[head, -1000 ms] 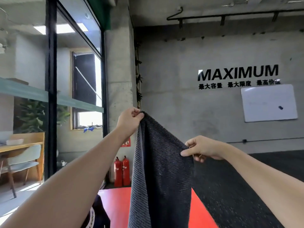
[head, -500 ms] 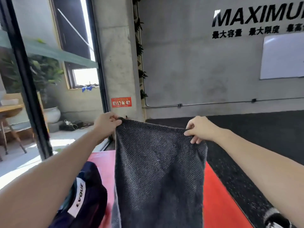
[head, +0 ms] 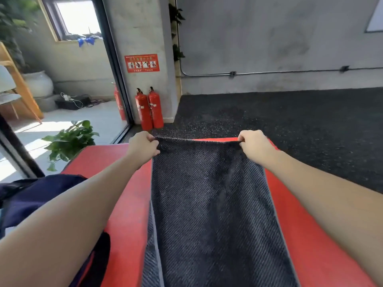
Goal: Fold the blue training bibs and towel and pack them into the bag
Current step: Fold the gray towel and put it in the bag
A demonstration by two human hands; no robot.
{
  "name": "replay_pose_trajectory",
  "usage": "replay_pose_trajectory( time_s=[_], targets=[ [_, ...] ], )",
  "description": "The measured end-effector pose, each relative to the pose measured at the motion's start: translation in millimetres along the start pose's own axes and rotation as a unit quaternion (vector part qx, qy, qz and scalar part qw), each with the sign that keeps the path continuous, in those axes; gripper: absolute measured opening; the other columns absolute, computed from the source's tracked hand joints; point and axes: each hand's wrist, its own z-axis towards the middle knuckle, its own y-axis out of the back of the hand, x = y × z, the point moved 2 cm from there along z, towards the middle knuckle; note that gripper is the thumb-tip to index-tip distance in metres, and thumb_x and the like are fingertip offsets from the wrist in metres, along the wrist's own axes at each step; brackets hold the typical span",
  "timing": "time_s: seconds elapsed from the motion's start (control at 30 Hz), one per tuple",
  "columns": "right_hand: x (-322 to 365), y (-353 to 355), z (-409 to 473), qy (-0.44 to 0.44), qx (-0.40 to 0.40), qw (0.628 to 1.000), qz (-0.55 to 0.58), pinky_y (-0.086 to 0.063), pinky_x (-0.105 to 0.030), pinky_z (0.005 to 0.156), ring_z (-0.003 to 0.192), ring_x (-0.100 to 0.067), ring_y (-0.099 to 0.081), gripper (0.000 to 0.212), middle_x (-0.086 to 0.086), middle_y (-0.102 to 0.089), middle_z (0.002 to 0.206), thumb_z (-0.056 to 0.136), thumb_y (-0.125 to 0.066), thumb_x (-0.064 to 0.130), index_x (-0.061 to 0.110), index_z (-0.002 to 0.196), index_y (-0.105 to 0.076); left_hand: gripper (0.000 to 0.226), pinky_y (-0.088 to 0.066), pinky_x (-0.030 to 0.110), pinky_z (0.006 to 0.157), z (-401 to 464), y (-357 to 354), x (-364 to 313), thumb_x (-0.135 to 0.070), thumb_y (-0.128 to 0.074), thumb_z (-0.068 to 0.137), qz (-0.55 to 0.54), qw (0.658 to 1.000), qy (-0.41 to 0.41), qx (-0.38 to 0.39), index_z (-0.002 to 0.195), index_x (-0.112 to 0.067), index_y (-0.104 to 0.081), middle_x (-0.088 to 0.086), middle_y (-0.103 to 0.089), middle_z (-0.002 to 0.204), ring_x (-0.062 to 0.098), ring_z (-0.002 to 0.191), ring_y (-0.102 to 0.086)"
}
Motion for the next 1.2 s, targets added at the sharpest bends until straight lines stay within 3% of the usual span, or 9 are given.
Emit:
replay_pose_trajectory(
  time_s=[0.03, 0.1, 0.2, 0.5, 0.63, 0.73, 0.9, 1.0, 1.2],
  targets=[
    [-3, -12, 7, 0.004, 0.004, 1.0, -0.004, -0.048, -0.039, 0.094, 0.113, -0.036, -0.058, 0.029, -0.018, -0.061, 0.124, 0.094, -0.059, 0.01, 0.013, 0.123, -0.062, 0.01, -0.055, 0.039, 0.094, 10, -11, 9, -0.014, -0.059, 0.093, 0.025, 1.0, -0.018, -0.001, 0.1, -0.018, -0.063, 0.012, -0.072, 0.106, 0.021, 0.086, -0.07],
    [-8, -37, 10, 0.022, 0.047, 0.999, 0.0, -0.034, -0.037, 0.114, 0.14, -0.034, -0.04, 0.065, -0.019, -0.04, 0.152, 0.093, -0.065, 0.016, 0.012, 0.151, -0.037, 0.04, -0.046, 0.033, 0.098, 17, -33, 23, -0.019, -0.06, 0.094, 0.102, 0.993, -0.053, 0.022, 0.134, -0.018, -0.056, 0.005, -0.066, 0.116, 0.025, 0.107, -0.062],
    [-17, -72, -11, 0.021, 0.103, 0.994, 0.004, -0.021, -0.037, 0.123, 0.152, -0.027, -0.022, 0.082, -0.013, -0.017, 0.166, 0.094, -0.067, 0.029, 0.017, 0.16, -0.019, 0.063, -0.039, 0.034, 0.107, -5, -65, 43, -0.017, -0.059, 0.096, 0.158, 0.979, -0.088, 0.099, 0.154, -0.02, -0.036, 0.008, -0.055, 0.142, 0.032, 0.127, -0.054],
    [-4, -93, -186, 0.047, 0.112, 0.993, -0.006, -0.02, -0.041, 0.124, 0.152, -0.021, -0.022, 0.062, -0.003, -0.03, 0.163, 0.1, -0.05, 0.052, 0.019, 0.152, -0.04, 0.036, -0.038, 0.019, 0.109, -188, -66, 68, -0.025, -0.059, 0.099, 0.178, 0.906, -0.295, 0.247, 0.135, -0.026, -0.061, -0.01, -0.064, 0.133, 0.004, 0.123, -0.056],
    [14, -84, -283, 0.086, 0.116, 0.99, -0.006, -0.017, -0.04, 0.125, 0.152, -0.021, -0.024, 0.053, -0.002, -0.037, 0.16, 0.102, -0.048, 0.049, 0.019, 0.146, -0.049, 0.03, -0.045, 0.023, 0.096, -284, -47, 71, -0.033, -0.057, 0.1, 0.195, 0.871, -0.315, 0.323, 0.128, -0.03, -0.066, -0.009, -0.07, 0.112, 0.003, 0.101, -0.061],
    [24, -76, -337, 0.091, 0.109, 0.99, 0.003, -0.016, -0.041, 0.125, 0.152, -0.022, -0.023, 0.052, -0.002, -0.035, 0.16, 0.103, -0.046, 0.047, 0.019, 0.147, -0.047, 0.028, -0.045, 0.033, 0.099, -332, -38, 70, -0.037, -0.057, 0.097, 0.223, 0.85, -0.338, 0.336, 0.121, -0.031, -0.07, -0.01, -0.072, 0.107, 0.002, 0.098, -0.062],
    [31, -62, -407, 0.098, 0.095, 0.99, 0.021, -0.016, -0.04, 0.125, 0.152, -0.021, -0.024, 0.048, -0.002, -0.038, 0.159, 0.104, -0.049, 0.042, 0.017, 0.145, -0.05, 0.034, -0.024, 0.039, 0.11, -397, -25, 68, -0.046, -0.058, 0.094, 0.276, 0.82, -0.353, 0.357, 0.127, -0.038, -0.064, -0.016, -0.062, 0.121, 0.003, 0.122, -0.046],
    [33, -57, -440, 0.109, 0.095, 0.989, 0.028, -0.015, -0.036, 0.125, 0.151, -0.019, -0.024, 0.044, -0.001, -0.039, 0.158, 0.104, -0.05, 0.038, 0.017, 0.142, -0.053, 0.04, -0.023, 0.043, 0.11, -431, -28, 71, -0.038, -0.06, 0.094, 0.304, 0.791, -0.359, 0.391, 0.134, -0.038, -0.058, -0.013, -0.051, 0.139, 0.009, 0.133, -0.038],
    [36, -43, -480, 0.103, 0.102, 0.989, 0.038, -0.017, -0.034, 0.124, 0.151, -0.02, -0.024, 0.042, 0.0, -0.04, 0.158, 0.105, -0.05, 0.034, 0.02, 0.144, -0.054, 0.051, -0.026, 0.051, 0.105, -443, -37, 68, -0.029, -0.068, 0.088, 0.362, 0.792, -0.322, 0.373, 0.135, -0.039, -0.052, -0.007, -0.048, 0.129, 0.023, 0.125, -0.032]
  ],
)
